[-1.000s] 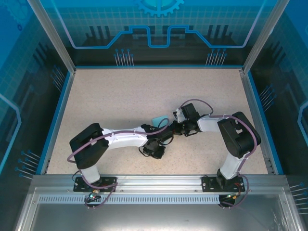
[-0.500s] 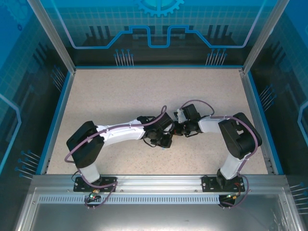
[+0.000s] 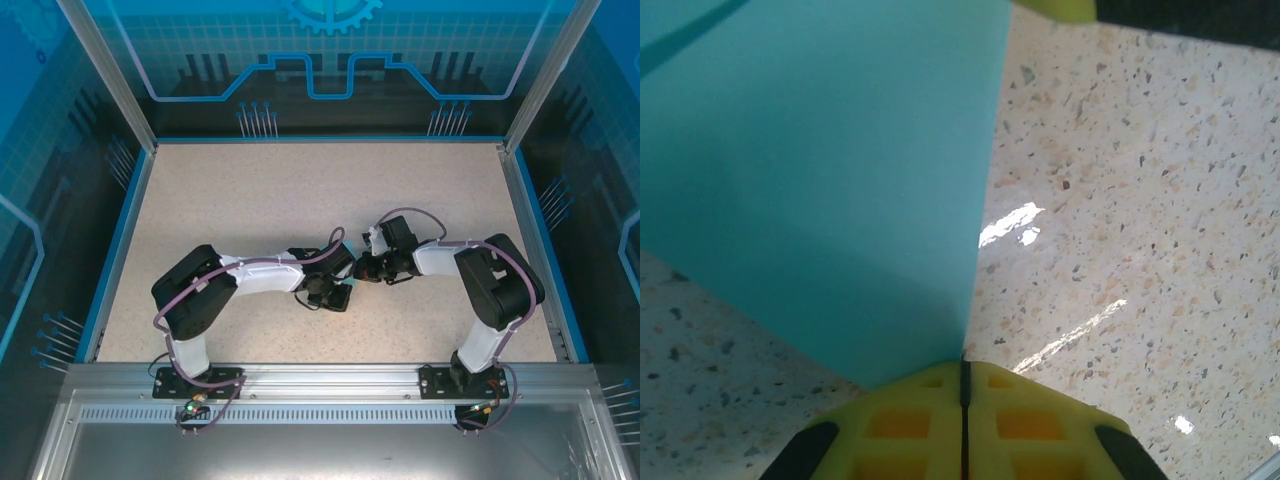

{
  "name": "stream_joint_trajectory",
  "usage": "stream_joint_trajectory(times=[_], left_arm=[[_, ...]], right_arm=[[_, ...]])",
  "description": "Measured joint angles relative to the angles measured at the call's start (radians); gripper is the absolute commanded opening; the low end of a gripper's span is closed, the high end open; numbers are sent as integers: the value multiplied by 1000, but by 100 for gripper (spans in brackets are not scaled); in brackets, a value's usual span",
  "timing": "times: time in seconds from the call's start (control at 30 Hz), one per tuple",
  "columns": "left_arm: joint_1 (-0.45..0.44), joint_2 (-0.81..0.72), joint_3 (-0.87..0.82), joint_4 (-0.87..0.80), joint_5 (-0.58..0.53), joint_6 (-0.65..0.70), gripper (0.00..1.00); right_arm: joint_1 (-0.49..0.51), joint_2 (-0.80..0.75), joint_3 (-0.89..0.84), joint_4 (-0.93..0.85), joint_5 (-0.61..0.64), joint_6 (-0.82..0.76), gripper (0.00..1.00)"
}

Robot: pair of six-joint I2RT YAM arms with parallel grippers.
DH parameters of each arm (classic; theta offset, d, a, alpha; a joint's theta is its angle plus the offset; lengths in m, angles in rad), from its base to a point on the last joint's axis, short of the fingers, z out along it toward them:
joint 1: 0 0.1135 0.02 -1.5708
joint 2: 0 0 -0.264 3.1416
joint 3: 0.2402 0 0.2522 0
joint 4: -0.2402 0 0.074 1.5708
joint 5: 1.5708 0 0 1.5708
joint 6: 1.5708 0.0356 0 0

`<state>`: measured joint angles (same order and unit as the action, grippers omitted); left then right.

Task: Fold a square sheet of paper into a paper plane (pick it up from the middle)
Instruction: Third fold the triangle at the center of the table.

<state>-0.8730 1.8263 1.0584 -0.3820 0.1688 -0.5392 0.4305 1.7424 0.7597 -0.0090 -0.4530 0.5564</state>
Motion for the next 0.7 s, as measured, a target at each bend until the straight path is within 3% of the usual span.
stream_joint_trajectory(times=[0.7], left_arm=[[29,-23,-16,-18,-2,45,10]], right_arm=[[-26,-58,-14,-114,33,-15,6]])
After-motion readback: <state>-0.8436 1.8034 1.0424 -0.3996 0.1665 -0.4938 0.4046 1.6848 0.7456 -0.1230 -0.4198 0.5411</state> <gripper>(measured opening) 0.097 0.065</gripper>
